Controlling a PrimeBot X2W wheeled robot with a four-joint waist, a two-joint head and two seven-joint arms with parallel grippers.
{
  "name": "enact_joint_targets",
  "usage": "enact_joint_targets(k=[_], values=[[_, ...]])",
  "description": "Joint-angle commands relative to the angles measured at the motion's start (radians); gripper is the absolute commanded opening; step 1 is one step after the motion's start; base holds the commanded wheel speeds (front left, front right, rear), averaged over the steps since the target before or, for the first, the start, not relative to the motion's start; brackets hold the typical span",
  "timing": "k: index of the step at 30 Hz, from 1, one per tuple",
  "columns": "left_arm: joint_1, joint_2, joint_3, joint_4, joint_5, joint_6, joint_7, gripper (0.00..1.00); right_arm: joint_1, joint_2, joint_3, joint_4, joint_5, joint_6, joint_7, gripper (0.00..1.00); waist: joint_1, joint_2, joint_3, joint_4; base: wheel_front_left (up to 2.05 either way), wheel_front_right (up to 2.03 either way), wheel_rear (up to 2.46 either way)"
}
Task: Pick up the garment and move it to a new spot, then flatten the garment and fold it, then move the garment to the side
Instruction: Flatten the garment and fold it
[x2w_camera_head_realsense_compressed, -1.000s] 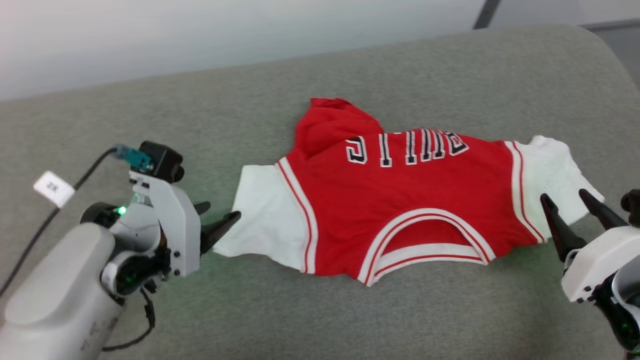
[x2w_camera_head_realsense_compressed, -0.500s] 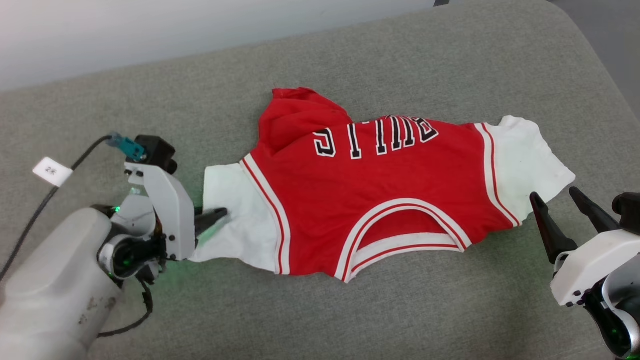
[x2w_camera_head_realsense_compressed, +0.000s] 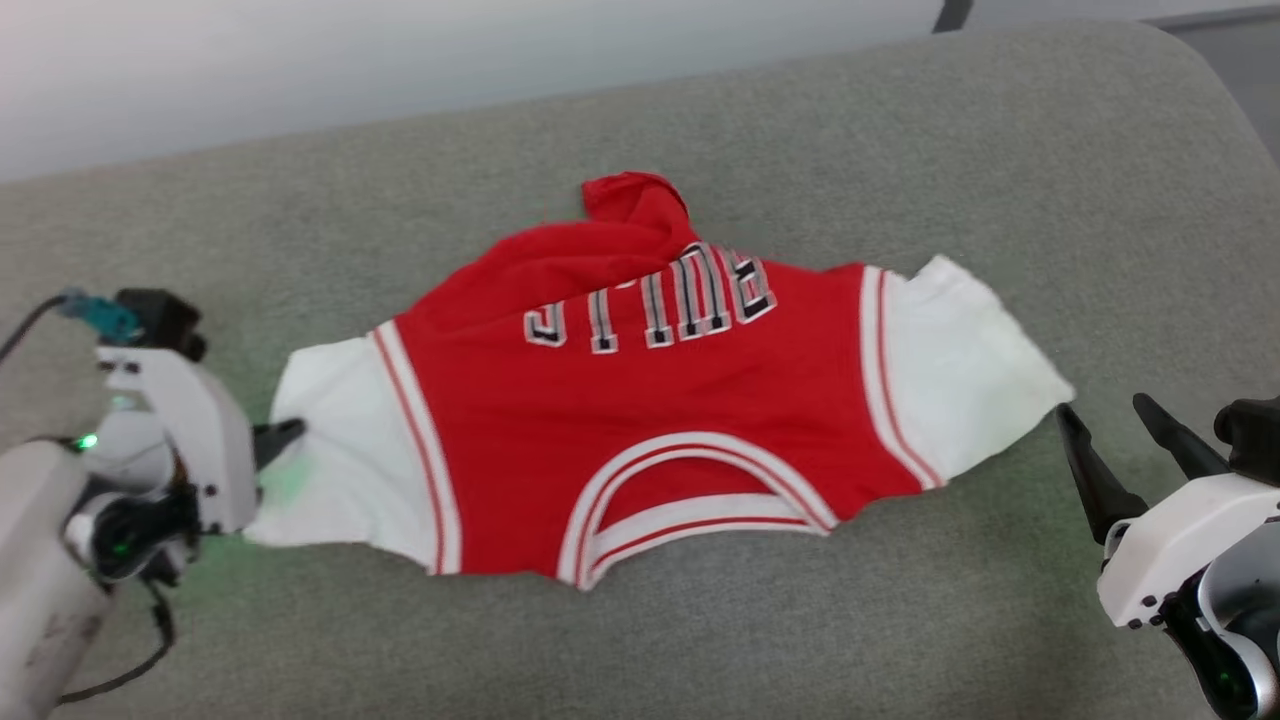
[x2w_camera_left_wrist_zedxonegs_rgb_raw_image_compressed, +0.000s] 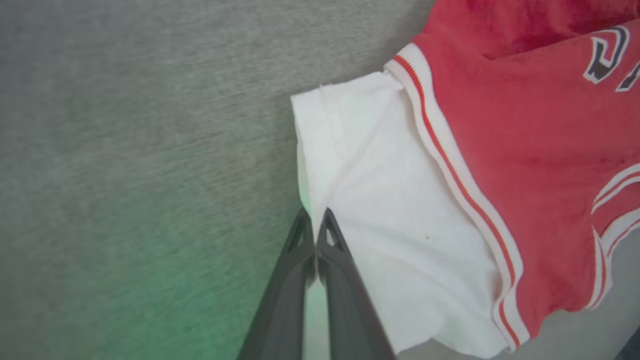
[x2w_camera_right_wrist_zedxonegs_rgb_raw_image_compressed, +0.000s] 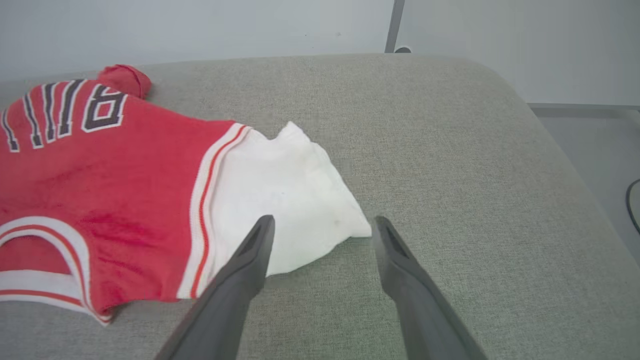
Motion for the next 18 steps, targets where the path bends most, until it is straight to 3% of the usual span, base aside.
enact_joint_targets(k=[1,4,9,10,12,14,18], values=[[0.018,0.018,-0.006,0.004,-0.006,0.002,-0.01,0.0,0.006,-0.006,0.002,0.0,0.006,-0.001,0.005,1.0,0.0,-0.0001,-0.018,0.02,0.0,0.0,0.0],[0.018,0.049,-0.023,0.027,0.023,0.002,-0.032,0.0,0.01,-0.016,0.009,-0.003,0.009,-0.001,0.013,1.0,0.0,-0.0001,-0.033,0.034,0.0,0.0,0.0],[0.025,0.024,-0.049,0.017,0.013,0.002,-0.052,0.0,0.006,-0.035,0.029,-0.01,0.015,-0.001,0.03,1.0,0.0,-0.0001,-0.049,0.051,0.0,0.0,0.0],[0.023,0.021,-0.055,0.014,0.021,0.002,-0.063,0.06,0.006,-0.04,0.036,-0.011,0.014,-0.001,0.032,1.0,0.0,-0.0001,-0.051,0.055,0.0,0.0,0.0],[0.019,0.016,-0.073,0.02,0.053,0.002,-0.093,0.46,0.008,-0.055,0.059,-0.017,0.02,-0.001,0.04,1.0,0.0,-0.0001,-0.057,0.062,0.0,0.0,0.0],[0.017,0.02,-0.111,0.02,0.115,0.002,-0.131,1.0,0.002,-0.082,0.089,-0.03,0.03,-0.001,0.032,1.0,0.0,-0.0001,-0.06,0.069,0.0,0.0,0.0],[0.047,-0.013,-0.101,0.032,0.146,0.019,-0.259,1.0,0.016,-0.153,0.144,-0.053,0.052,-0.001,0.043,1.0,0.0,-0.0001,-0.069,0.102,0.0,0.0,0.0]])
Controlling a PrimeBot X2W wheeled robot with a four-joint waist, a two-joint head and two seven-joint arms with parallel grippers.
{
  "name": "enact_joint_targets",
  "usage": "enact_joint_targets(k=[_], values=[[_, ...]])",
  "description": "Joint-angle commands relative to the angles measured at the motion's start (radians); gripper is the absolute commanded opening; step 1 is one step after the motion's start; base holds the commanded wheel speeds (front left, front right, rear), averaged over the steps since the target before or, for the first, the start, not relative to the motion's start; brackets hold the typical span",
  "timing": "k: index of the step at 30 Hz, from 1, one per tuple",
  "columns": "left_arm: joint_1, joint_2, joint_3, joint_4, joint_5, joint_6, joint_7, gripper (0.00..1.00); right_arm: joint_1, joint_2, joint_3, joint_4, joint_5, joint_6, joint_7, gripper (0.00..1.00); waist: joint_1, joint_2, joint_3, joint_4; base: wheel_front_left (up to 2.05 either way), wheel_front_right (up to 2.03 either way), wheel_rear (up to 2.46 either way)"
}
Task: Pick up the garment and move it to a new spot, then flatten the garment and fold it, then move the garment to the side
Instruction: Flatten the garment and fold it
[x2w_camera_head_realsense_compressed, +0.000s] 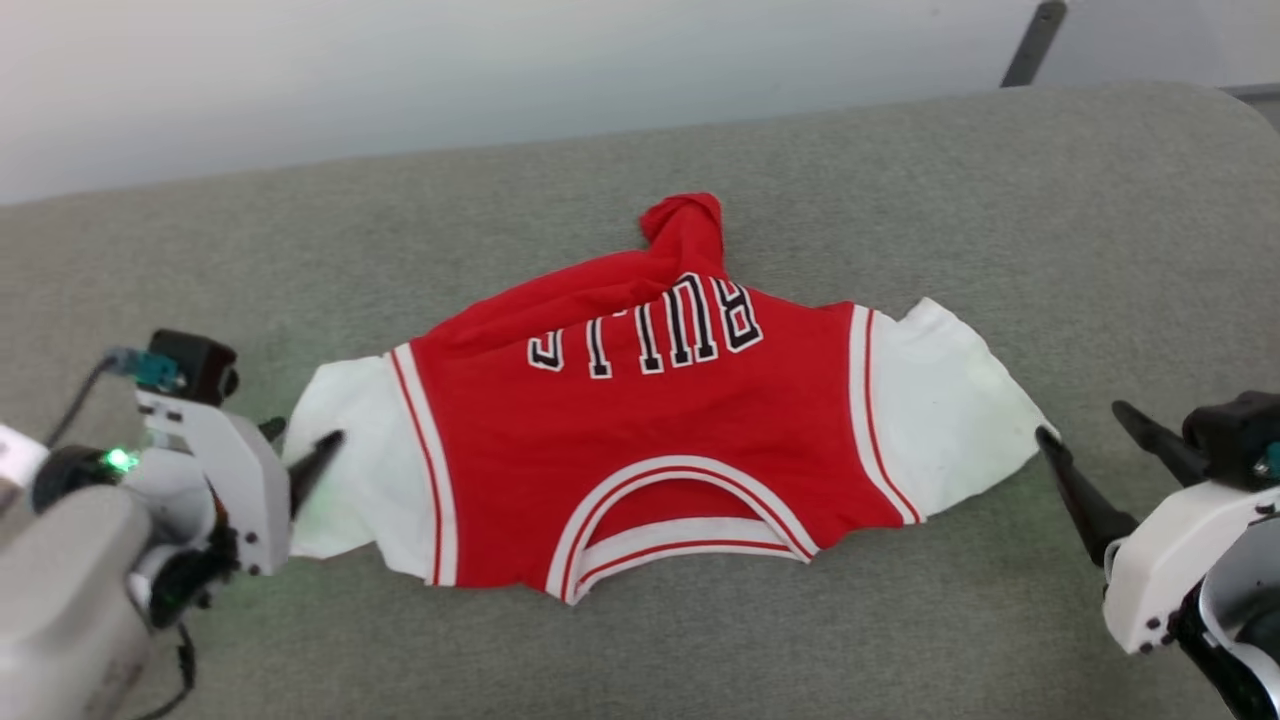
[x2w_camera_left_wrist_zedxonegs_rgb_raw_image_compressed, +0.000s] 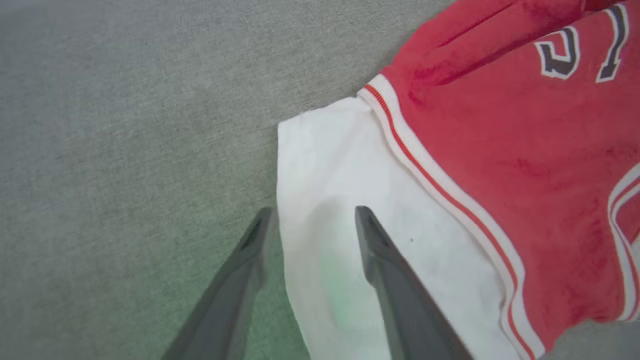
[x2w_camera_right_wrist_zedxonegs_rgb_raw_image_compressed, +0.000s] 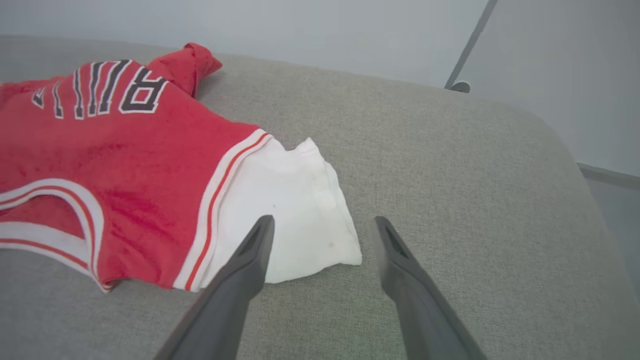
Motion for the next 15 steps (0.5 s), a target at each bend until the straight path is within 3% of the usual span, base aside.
enact_joint_targets(k=[1,7,8,10,15], values=[[0.032,-0.015,0.001,0.001,0.019,0.02,-0.052,1.0,0.019,-0.045,0.047,-0.019,0.02,-0.001,0.009,1.0,0.0,-0.0001,-0.008,0.032,0.0,0.0,0.0],[0.109,-0.066,0.059,-0.031,0.031,0.099,-0.305,1.0,0.017,-0.203,0.146,-0.037,0.072,-0.001,0.06,1.0,0.0,-0.0001,-0.012,0.108,0.0,0.0,0.0],[0.109,-0.066,0.059,-0.031,0.031,0.099,-0.305,1.0,0.017,-0.203,0.146,-0.037,0.072,-0.001,0.06,1.0,0.0,-0.0001,-0.012,0.108,0.0,0.0,0.0],[0.161,-0.079,0.074,-0.068,0.056,0.141,-0.422,1.0,-0.002,-0.28,0.212,-0.042,0.085,-0.001,0.092,1.0,0.0,-0.0001,-0.01,0.146,0.0,0.0,0.0],[0.257,-0.102,0.114,-0.137,0.12,0.241,-0.482,1.0,-0.064,-0.407,0.372,-0.04,0.138,-0.001,0.142,1.0,0.0,-0.0001,0.002,0.201,0.0,0.0,0.0]])
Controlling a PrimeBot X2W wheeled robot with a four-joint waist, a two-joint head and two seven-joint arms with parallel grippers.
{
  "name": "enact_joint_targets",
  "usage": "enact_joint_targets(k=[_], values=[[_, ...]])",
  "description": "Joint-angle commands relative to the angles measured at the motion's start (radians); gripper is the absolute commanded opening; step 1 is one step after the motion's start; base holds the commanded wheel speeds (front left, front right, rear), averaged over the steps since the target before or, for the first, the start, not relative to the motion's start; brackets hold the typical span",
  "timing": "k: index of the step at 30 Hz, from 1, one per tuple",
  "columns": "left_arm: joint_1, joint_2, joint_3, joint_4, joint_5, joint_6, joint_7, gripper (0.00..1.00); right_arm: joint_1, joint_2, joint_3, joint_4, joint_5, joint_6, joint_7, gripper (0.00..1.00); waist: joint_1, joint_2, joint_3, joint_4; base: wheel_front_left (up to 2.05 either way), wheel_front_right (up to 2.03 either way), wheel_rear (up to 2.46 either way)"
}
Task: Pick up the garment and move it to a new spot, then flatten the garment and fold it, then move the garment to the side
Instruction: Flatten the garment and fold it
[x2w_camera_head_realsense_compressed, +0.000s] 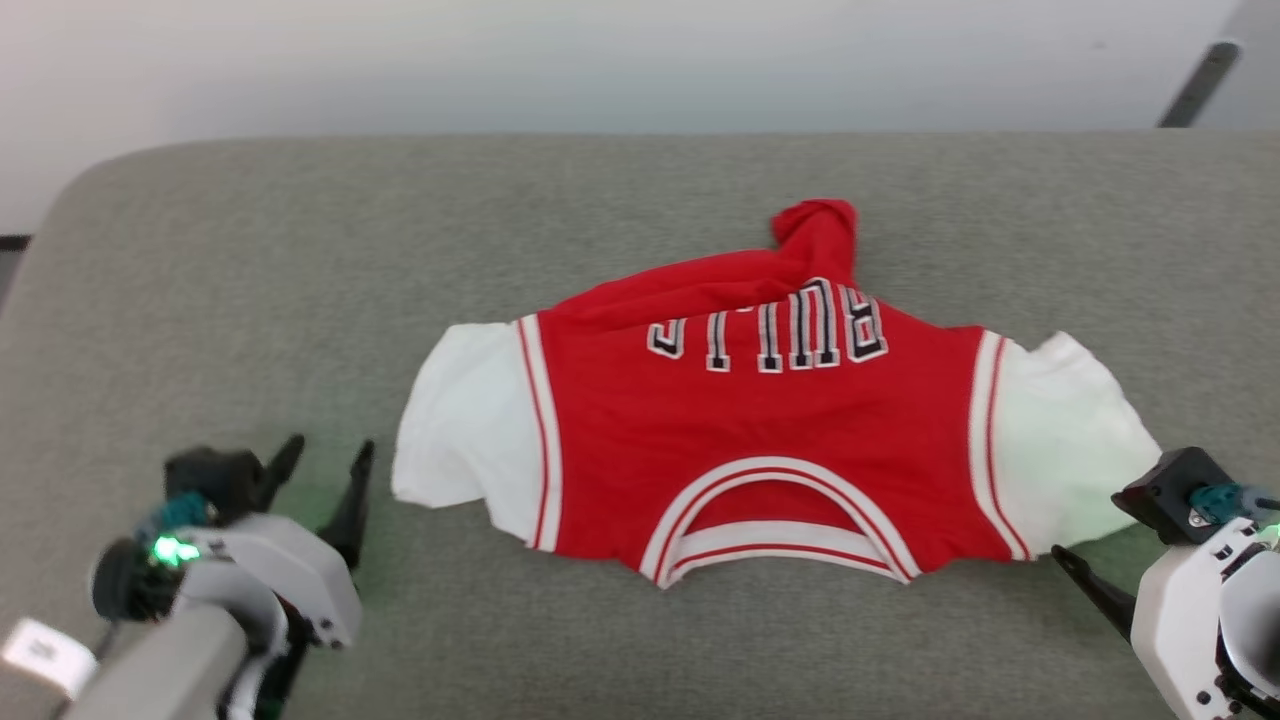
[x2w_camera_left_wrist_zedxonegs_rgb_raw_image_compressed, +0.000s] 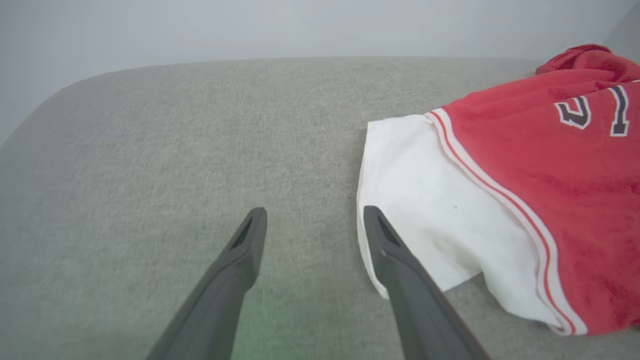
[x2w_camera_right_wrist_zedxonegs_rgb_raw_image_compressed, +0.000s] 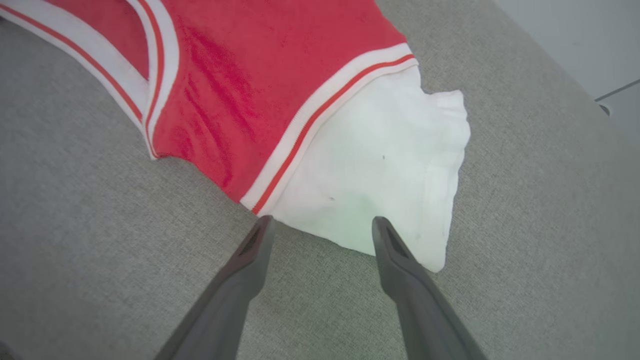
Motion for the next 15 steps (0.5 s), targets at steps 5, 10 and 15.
enact_joint_targets(k=[5,10,15], values=[[0.088,-0.049,0.091,-0.108,0.113,0.076,-0.009,1.0,-0.079,-0.107,0.141,0.023,0.063,-0.001,0.048,1.0,0.0,0.0,0.025,0.098,0.0,0.0,0.0],[0.172,-0.105,0.197,-0.202,0.218,0.085,-0.007,1.0,-0.145,-0.175,0.227,0.06,0.126,-0.001,0.057,1.0,0.0,0.0,0.054,0.15,0.0,0.0,0.0],[0.221,-0.152,0.262,-0.233,0.276,0.06,-0.007,1.0,-0.197,-0.19,0.301,0.137,0.137,-0.001,0.032,1.0,0.0,0.0,0.083,0.177,0.0,0.0,0.0]])
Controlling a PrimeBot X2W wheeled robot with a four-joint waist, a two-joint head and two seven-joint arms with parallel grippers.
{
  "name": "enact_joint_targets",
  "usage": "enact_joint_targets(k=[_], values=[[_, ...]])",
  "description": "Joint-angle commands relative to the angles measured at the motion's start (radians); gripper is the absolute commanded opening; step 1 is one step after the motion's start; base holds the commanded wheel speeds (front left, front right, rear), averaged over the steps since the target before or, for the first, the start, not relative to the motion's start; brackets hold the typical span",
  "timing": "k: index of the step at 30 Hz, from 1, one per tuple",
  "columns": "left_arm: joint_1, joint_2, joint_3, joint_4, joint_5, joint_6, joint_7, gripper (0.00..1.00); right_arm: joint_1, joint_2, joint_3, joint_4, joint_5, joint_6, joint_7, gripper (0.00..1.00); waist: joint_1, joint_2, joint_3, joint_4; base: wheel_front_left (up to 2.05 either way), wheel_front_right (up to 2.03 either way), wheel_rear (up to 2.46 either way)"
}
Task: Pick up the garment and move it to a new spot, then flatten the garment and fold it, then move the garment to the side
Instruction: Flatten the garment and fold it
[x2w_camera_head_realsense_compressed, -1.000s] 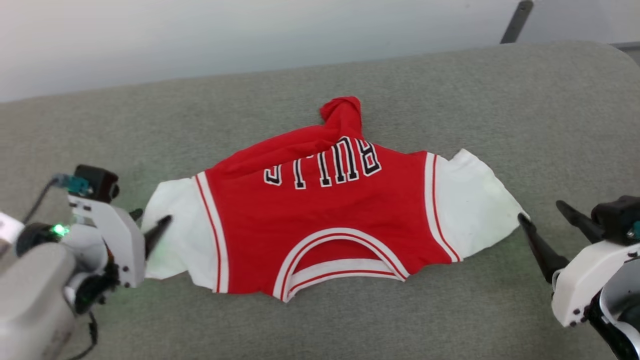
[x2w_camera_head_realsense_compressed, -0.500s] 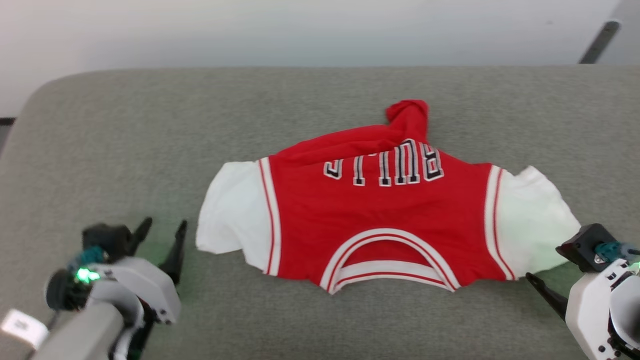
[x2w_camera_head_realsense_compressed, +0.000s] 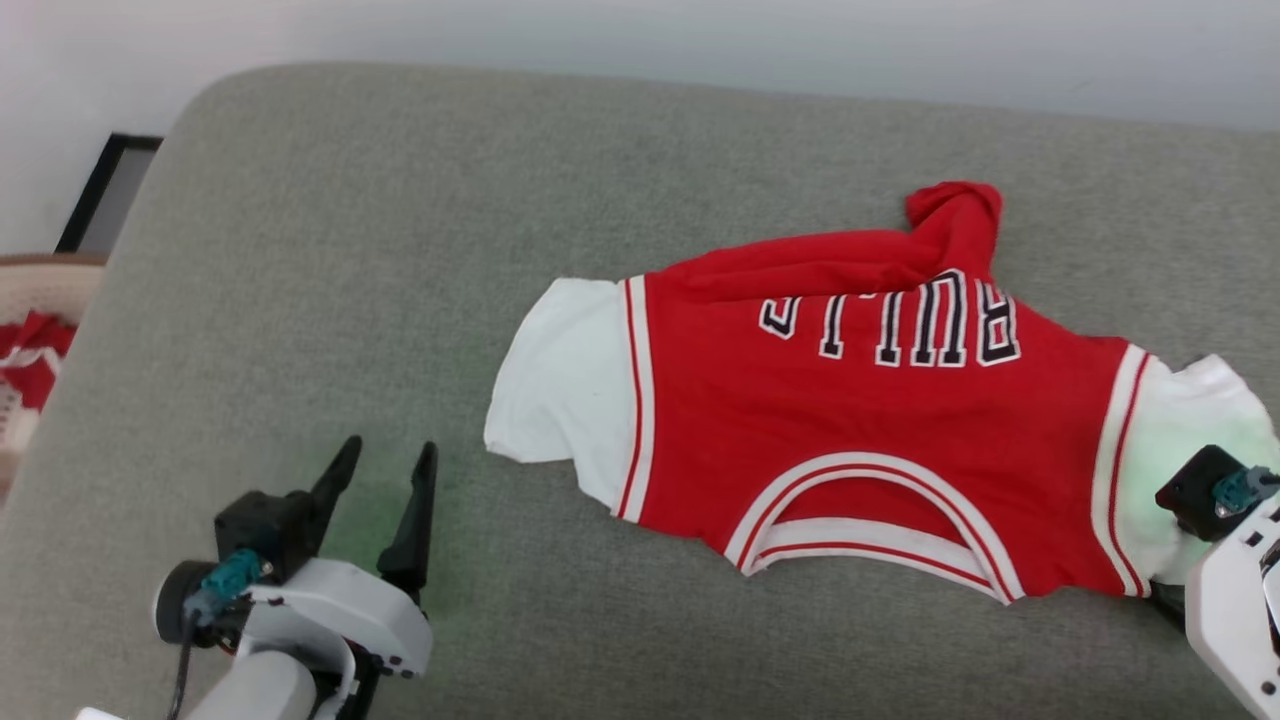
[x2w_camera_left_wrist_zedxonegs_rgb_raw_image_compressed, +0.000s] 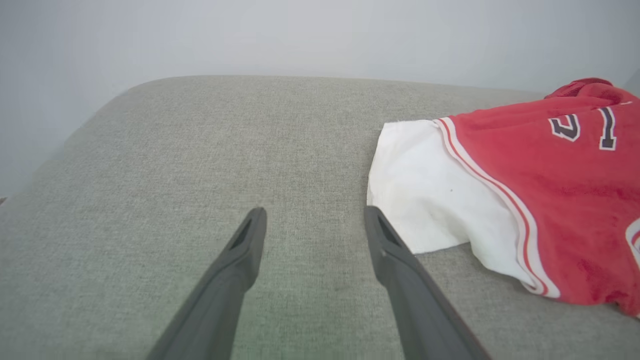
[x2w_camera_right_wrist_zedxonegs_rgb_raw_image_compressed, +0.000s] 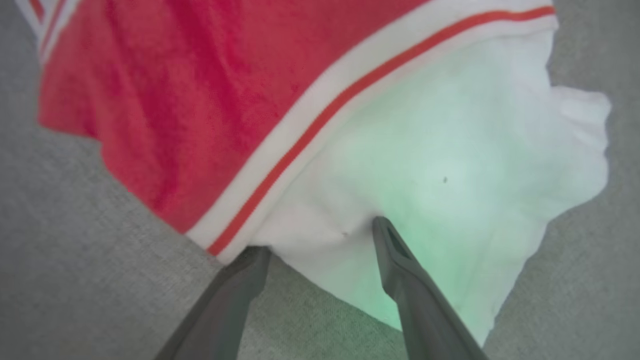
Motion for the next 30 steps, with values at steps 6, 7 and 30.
enact_joint_targets(k=[6,7,30], values=[[0.029,-0.027,0.051,-0.003,0.049,-0.038,0.0,1.0,-0.046,0.036,0.063,0.083,0.014,-0.003,-0.039,0.02,0.0,-0.0001,0.039,0.022,0.0,0.0,0.0],[0.03,-0.025,0.056,-0.005,0.055,-0.049,0.0,1.0,-0.054,0.043,0.066,0.092,0.014,-0.003,-0.046,0.0,0.0,-0.0001,0.039,0.018,0.0,0.0,0.0],[-0.586,0.376,-0.735,-0.183,-0.1,-0.295,0.465,1.0,-0.21,0.154,0.229,0.189,0.046,0.0,-0.103,0.0,0.0,-0.0001,0.034,-0.123,0.0,0.0,0.0]])
